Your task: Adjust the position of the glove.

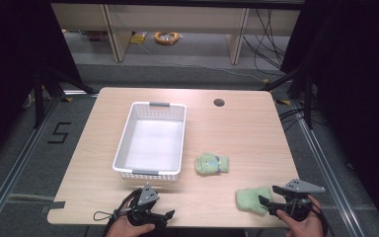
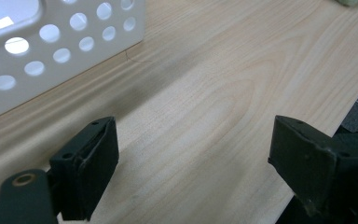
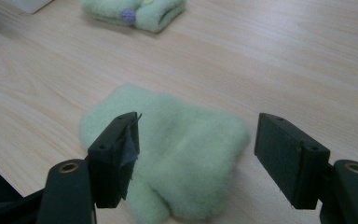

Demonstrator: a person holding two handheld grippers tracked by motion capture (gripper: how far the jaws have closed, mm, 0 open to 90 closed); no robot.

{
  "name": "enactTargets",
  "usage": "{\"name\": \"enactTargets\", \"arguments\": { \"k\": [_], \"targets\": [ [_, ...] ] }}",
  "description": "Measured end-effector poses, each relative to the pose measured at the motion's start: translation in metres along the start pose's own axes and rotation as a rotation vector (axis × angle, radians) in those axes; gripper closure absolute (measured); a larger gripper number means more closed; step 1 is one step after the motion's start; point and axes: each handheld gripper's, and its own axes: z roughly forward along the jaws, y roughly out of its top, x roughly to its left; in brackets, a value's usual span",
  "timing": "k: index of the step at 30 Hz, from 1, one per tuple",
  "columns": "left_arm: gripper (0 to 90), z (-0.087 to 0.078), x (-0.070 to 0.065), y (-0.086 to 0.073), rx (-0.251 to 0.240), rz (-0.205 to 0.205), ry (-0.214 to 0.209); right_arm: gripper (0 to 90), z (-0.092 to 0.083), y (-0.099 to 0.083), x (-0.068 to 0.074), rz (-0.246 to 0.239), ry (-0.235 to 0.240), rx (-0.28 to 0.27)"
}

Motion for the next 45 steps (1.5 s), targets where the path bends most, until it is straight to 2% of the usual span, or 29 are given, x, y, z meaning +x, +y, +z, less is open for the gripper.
{"name": "enactTargets", "arguments": {
  "k": [5,6,9,11,12,13,15,17,18,19,20,21,22,23,24,25,27,28,29,31,32,33,34,38,39,41,42,45],
  "targets": [
    [15.0,-0.001,0.001,0.0,0.008,0.022,0.007,31.9,-0.001,0.001,0.001,-0.001,-0.002,-0.006],
    [15.0,0.0,0.0,0.0,-0.001,-0.005,-0.003,32.0,-0.001,0.002,0.001,-0.007,0.001,-0.008],
    [15.0,0.0,0.0,0.0,-0.002,-0.007,-0.002,33.7,-0.002,0.003,0.004,-0.009,0.004,-0.009],
    [15.0,0.0,0.0,0.0,-0.001,-0.004,-0.003,34.4,-0.002,0.004,0.006,-0.02,0.008,-0.007],
    [15.0,-0.001,0.001,0.001,0.003,0.018,0.001,35.7,-0.002,0.005,0.007,-0.027,0.019,-0.003],
    [15.0,-0.001,0.001,0.001,0.007,0.023,0.008,36.6,-0.002,0.006,0.008,-0.037,0.019,0.0],
    [15.1,0.0,0.001,0.001,0.006,0.023,0.008,39.1,-0.001,0.007,0.011,-0.044,0.03,0.001],
    [15.1,0.0,0.001,0.001,0.006,0.023,0.009,42.8,0.0,0.008,0.014,-0.037,0.049,0.014],
    [15.1,-0.001,0.003,0.001,0.021,0.041,0.002,45.0,0.0,0.009,0.016,-0.045,0.049,0.024],
    [15.1,-0.001,0.003,0.001,0.021,0.041,0.002,45.6,0.0,0.009,0.017,-0.038,0.046,0.024],
    [15.1,0.0,0.0,0.001,0.006,0.001,0.0,45.6,0.0,0.009,0.017,-0.038,0.046,0.024],
    [15.1,0.0,0.0,0.001,0.003,0.004,0.002,46.4,0.002,0.01,0.016,-0.059,0.06,0.026],
    [15.0,-0.001,0.002,0.001,0.013,0.034,0.002,47.1,0.002,0.01,0.017,-0.065,0.06,0.034],
    [15.1,-0.001,0.002,0.001,0.012,0.032,0.004,47.9,0.002,0.01,0.02,-0.045,0.051,0.048],
    [15.1,0.0,0.001,0.001,0.004,0.024,0.01,49.0,0.006,0.011,0.02,-0.079,0.047,0.056],
    [15.1,0.0,0.001,0.001,0.004,0.024,0.01,49.0,0.006,0.011,0.02,-0.079,0.047,0.056],
    [15.1,-0.001,0.002,0.002,0.015,0.035,0.001,51.5,0.009,0.013,0.021,-0.09,0.042,0.075],
    [15.1,0.0,0.001,0.001,0.007,0.004,-0.005,53.7,0.011,0.013,0.02,-0.106,0.038,0.073],
    [15.1,-0.001,0.001,0.002,0.016,0.007,-0.001,54.7,0.013,0.014,0.02,-0.093,0.042,0.089],
    [15.0,0.0,0.001,0.002,0.0,0.017,0.01,57.8,0.019,0.014,0.019,-0.101,0.037,0.096],
    [15.1,0.0,0.001,0.002,0.003,0.023,0.015,59.8,0.022,0.014,0.02,-0.103,0.04,0.121],
    [15.1,0.0,0.001,0.002,0.003,0.023,0.015,59.8,0.022,0.014,0.02,-0.103,0.04,0.121],
    [15.1,0.001,0.0,0.001,-0.002,0.017,0.001,63.3,0.027,0.013,0.018,-0.099,0.034,0.154],
    [15.1,0.001,-0.001,0.002,-0.012,0.011,-0.003,67.9,0.03,0.01,0.013,-0.084,0.063,0.151],
    [15.1,0.001,-0.001,0.002,-0.01,0.01,-0.007,71.4,0.031,0.009,0.014,-0.082,0.045,0.145],
    [15.1,0.001,0.0,0.002,-0.012,0.01,-0.002,74.7,0.032,0.007,0.017,-0.062,0.048,0.141],
    [15.1,0.001,-0.001,0.002,-0.014,0.012,-0.003,76.8,0.032,0.007,0.015,-0.101,0.043,0.131],
    [15.1,0.0,-0.001,0.002,-0.006,0.012,-0.008,83.1,0.033,0.006,0.015,-0.105,0.056,0.134]
  ]
}}
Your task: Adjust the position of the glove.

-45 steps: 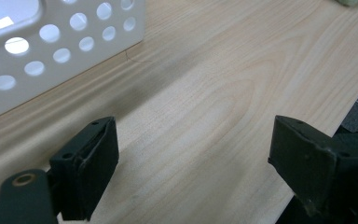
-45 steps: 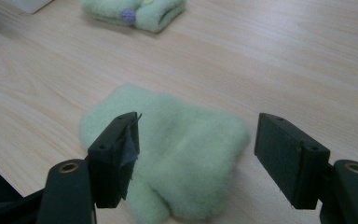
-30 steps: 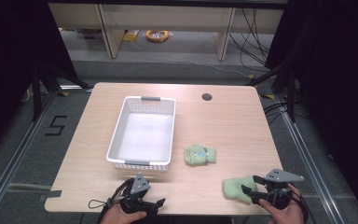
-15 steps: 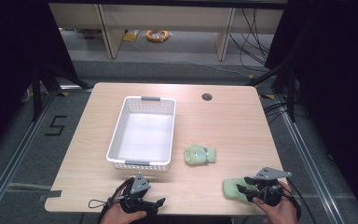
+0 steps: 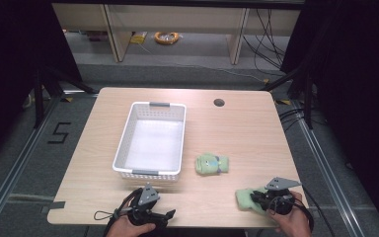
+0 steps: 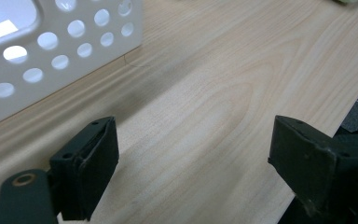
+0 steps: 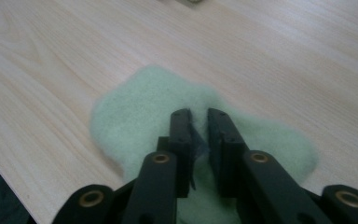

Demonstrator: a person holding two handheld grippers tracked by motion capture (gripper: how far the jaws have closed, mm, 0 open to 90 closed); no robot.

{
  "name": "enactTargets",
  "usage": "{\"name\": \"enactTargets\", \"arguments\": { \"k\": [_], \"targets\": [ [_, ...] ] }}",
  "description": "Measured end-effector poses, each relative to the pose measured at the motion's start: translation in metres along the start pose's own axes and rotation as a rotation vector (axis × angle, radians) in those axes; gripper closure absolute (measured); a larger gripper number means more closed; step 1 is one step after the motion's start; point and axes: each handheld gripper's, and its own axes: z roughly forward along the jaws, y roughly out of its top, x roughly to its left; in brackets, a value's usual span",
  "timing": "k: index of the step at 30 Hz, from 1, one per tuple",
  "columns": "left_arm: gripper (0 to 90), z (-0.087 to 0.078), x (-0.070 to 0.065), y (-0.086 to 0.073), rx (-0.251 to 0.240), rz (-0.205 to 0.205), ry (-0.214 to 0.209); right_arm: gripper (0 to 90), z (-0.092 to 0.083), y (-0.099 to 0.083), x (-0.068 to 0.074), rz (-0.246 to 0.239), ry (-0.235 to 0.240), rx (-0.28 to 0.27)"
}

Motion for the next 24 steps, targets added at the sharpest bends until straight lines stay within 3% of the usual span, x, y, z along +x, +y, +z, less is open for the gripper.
{"name": "enactTargets", "arguments": {
  "k": [6,7,9,12,14,16,19,20,21,22,23,24],
  "targets": [
    [15.1,0.0,0.0,0.0,-0.008,-0.001,0.008,86.5,-0.002,0.0,0.002,-0.016,-0.002,-0.015],
    [15.1,0.0,0.002,0.0,-0.001,0.013,0.019,86.6,-0.003,0.001,0.001,-0.039,0.0,-0.05],
    [15.1,0.0,0.002,0.0,0.005,-0.008,0.019,86.6,-0.007,0.003,0.004,-0.041,0.004,-0.057],
    [15.1,0.0,0.001,0.0,-0.008,-0.004,0.011,86.6,-0.01,0.006,0.006,-0.049,0.006,-0.086],
    [15.1,0.0,0.001,0.0,0.003,-0.009,0.019,86.6,-0.016,0.009,0.01,-0.022,0.026,-0.097],
    [15.1,0.0,0.001,0.0,0.005,-0.007,0.019,86.6,-0.019,0.013,0.013,-0.045,0.039,-0.113],
    [15.1,0.0,0.002,0.0,-0.001,-0.004,0.01,86.6,-0.022,0.022,0.023,-0.073,0.057,-0.131],
    [15.1,0.0,0.001,0.0,-0.011,-0.01,0.01,86.6,-0.022,0.025,0.03,-0.067,0.066,-0.136],
    [15.1,-0.002,0.003,0.001,0.005,0.0,0.008,86.6,-0.019,0.035,0.042,-0.1,0.093,-0.137],
    [15.1,-0.002,0.001,0.001,-0.017,-0.014,0.008,86.6,-0.019,0.035,0.042,-0.1,0.093,-0.137],
    [15.1,-0.003,0.003,0.002,-0.014,-0.003,0.021,86.6,-0.015,0.043,0.051,-0.121,0.124,-0.145],
    [15.1,-0.003,0.003,0.002,-0.014,-0.003,0.021,86.6,-0.015,0.043,0.051,-0.121,0.124,-0.145]
  ]
}}
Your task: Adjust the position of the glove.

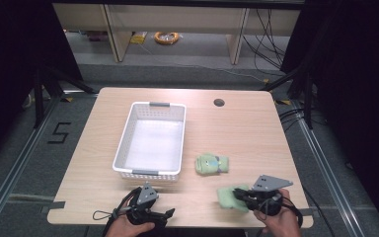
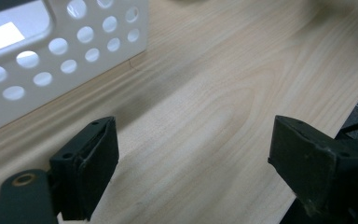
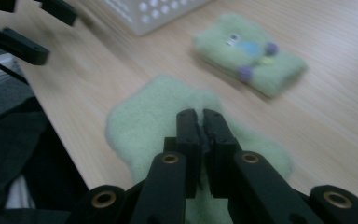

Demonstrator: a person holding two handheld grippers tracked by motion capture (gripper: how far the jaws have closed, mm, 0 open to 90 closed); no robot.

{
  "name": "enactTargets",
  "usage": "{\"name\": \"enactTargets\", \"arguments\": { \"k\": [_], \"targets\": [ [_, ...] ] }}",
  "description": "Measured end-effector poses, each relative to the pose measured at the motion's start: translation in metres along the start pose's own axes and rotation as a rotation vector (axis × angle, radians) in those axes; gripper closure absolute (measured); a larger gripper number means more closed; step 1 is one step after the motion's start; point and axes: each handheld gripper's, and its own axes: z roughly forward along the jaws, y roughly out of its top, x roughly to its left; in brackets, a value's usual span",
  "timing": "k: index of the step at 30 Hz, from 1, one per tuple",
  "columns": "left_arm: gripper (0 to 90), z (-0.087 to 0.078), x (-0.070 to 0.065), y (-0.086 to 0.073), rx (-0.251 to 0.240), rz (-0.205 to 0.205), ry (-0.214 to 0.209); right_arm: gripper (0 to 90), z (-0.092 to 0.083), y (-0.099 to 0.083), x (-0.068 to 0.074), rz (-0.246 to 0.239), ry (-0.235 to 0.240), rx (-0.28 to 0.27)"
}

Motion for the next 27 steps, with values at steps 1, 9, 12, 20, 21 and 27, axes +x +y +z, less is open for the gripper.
{"name": "enactTargets", "arguments": {
  "k": [1,9,12,20,21,27],
  "targets": [
    [15.1,-0.001,0.0,0.001,-0.006,-0.012,-0.013,86.6,0.008,0.009,0.01,-0.032,0.022,-0.019],
    [15.1,-0.002,0.001,0.0,-0.017,-0.021,0.0,86.5,0.041,0.029,0.036,-0.075,0.088,0.028],
    [15.1,-0.003,0.002,0.001,-0.004,-0.037,-0.01,86.4,0.054,0.03,0.037,-0.064,0.101,0.047],
    [15.1,-0.003,0.002,0.002,-0.005,-0.019,-0.011,86.1,0.065,0.025,0.044,-0.029,0.07,0.087],
    [15.1,-0.003,0.003,0.001,0.009,-0.006,0.001,86.1,0.067,0.024,0.044,-0.023,0.069,0.084],
    [15.1,-0.002,0.002,0.001,-0.014,-0.022,-0.005,85.0,0.077,0.017,0.047,-0.01,0.077,0.119]
  ]
}}
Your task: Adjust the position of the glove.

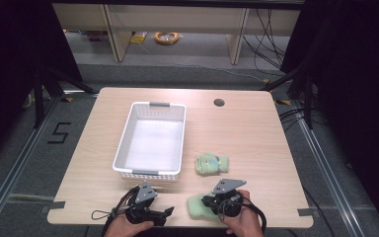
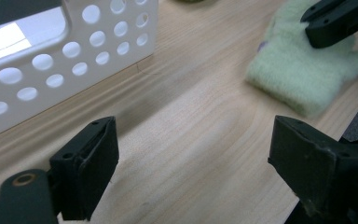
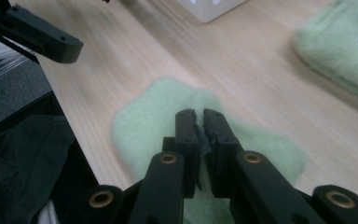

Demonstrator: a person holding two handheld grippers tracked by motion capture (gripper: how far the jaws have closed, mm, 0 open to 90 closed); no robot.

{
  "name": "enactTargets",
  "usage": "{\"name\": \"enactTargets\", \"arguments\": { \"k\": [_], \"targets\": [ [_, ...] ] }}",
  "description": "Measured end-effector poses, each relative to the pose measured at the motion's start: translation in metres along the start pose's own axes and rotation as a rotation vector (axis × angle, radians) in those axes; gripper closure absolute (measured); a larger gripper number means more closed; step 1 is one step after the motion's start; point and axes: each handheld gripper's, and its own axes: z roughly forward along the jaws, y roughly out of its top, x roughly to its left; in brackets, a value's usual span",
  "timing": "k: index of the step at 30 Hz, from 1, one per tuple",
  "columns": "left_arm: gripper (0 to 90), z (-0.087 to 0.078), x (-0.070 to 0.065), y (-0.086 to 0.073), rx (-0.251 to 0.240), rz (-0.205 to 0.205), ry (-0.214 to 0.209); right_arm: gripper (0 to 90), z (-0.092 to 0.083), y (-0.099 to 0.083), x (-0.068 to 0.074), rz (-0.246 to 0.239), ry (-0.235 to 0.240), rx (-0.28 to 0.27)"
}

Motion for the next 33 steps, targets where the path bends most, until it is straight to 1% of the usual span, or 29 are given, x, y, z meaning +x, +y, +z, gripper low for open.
{"name": "enactTargets", "arguments": {
  "k": [2,3,4,5,6,7,8,9,10,11,12,13,15,16,17,18,19,20,21,22,23,24,25,26,27,28,29,30,33],
  "targets": [
    [15.1,0.0,0.0,0.0,0.008,0.009,0.001,83.7,0.004,-0.001,0.001,-0.004,-0.009,0.001],
    [15.1,0.0,-0.001,0.0,-0.001,-0.001,-0.001,82.0,0.005,-0.002,0.001,0.011,-0.009,0.008],
    [15.1,0.001,-0.001,0.0,-0.001,-0.001,-0.003,78.8,0.006,-0.003,-0.001,-0.008,-0.008,0.013],
    [15.1,0.001,-0.001,0.0,-0.001,-0.001,-0.003,78.8,0.006,-0.003,-0.001,-0.008,-0.008,0.013],
    [15.1,0.001,-0.001,0.0,-0.001,0.0,-0.004,74.0,0.006,-0.004,-0.001,0.008,-0.004,0.022],
    [15.1,0.001,-0.001,0.0,-0.001,0.0,-0.004,74.0,0.006,-0.004,-0.001,0.008,-0.004,0.022],
    [15.1,-0.001,0.001,0.001,0.027,0.012,-0.001,67.4,0.004,-0.004,-0.001,0.02,-0.002,0.01],
    [15.1,-0.001,0.001,0.001,0.027,0.012,-0.001,67.4,0.004,-0.004,-0.001,0.02,-0.002,0.01],
    [15.1,-0.001,0.001,0.001,0.017,0.006,-0.008,65.5,0.001,-0.002,-0.002,0.019,0.001,0.002],
    [15.1,-0.001,0.0,0.0,0.004,-0.004,-0.011,64.3,-0.002,-0.001,-0.004,0.019,0.004,-0.017],
    [15.1,-0.001,0.001,0.001,0.014,0.003,-0.01,61.0,-0.01,0.004,-0.01,0.024,-0.018,-0.056],
    [15.1,-0.001,0.001,0.001,0.014,0.003,-0.01,61.0,-0.01,0.004,-0.01,0.024,-0.018,-0.056],
    [15.1,0.0,0.0,0.001,0.0,-0.005,-0.011,59.4,-0.018,0.008,-0.021,0.027,-0.049,-0.081],
    [15.1,0.0,0.0,0.001,0.003,-0.001,-0.014,59.2,-0.02,0.01,-0.025,0.023,-0.058,-0.086],
    [15.1,-0.001,0.001,0.001,0.016,0.013,-0.015,58.5,-0.023,0.011,-0.03,0.044,-0.067,-0.078],
    [15.1,-0.001,0.0,0.001,0.009,0.01,-0.011,58.1,-0.026,0.015,-0.044,0.063,-0.095,-0.089],
    [15.1,0.0,0.0,0.001,0.009,0.009,-0.007,58.1,-0.026,0.015,-0.044,0.063,-0.095,-0.089],
    [15.1,-0.001,0.001,0.001,0.025,0.019,-0.004,58.1,-0.026,0.016,-0.05,0.052,-0.109,-0.095],
    [15.1,0.0,0.0,0.001,0.012,0.002,-0.012,57.9,-0.027,0.018,-0.055,0.069,-0.114,-0.092],
    [15.1,0.001,0.0,0.0,0.0,-0.004,-0.01,57.9,-0.028,0.022,-0.064,0.09,-0.13,-0.085],
    [15.1,0.001,0.0,0.0,0.0,-0.004,-0.01,57.9,-0.028,0.022,-0.064,0.09,-0.13,-0.085],
    [15.1,0.001,-0.001,0.001,0.0,-0.004,-0.01,57.8,-0.026,0.026,-0.072,0.099,-0.14,-0.088],
    [15.1,0.0,0.0,0.001,0.004,-0.003,-0.016,57.8,-0.026,0.026,-0.072,0.099,-0.14,-0.088],
    [15.1,0.0,-0.001,0.001,0.005,-0.002,-0.017,57.9,-0.025,0.027,-0.076,0.085,-0.147,-0.092],
    [15.1,0.0,0.0,0.001,0.01,0.005,-0.013,57.9,-0.024,0.029,-0.079,0.099,-0.147,-0.08],
    [15.1,0.0,0.0,0.001,0.005,-0.001,-0.016,57.9,-0.021,0.032,-0.084,0.095,-0.152,-0.074],
    [15.1,0.0,0.0,0.001,0.005,-0.001,-0.016,57.9,-0.021,0.032,-0.084,0.095,-0.152,-0.074],
    [15.1,0.0,0.0,0.001,0.006,-0.002,-0.016,58.0,-0.016,0.034,-0.088,0.091,-0.158,-0.079],
    [15.1,-0.001,0.0,0.001,0.013,0.006,-0.014,58.0,-0.012,0.037,-0.092,0.089,-0.161,-0.069]
  ]
}}
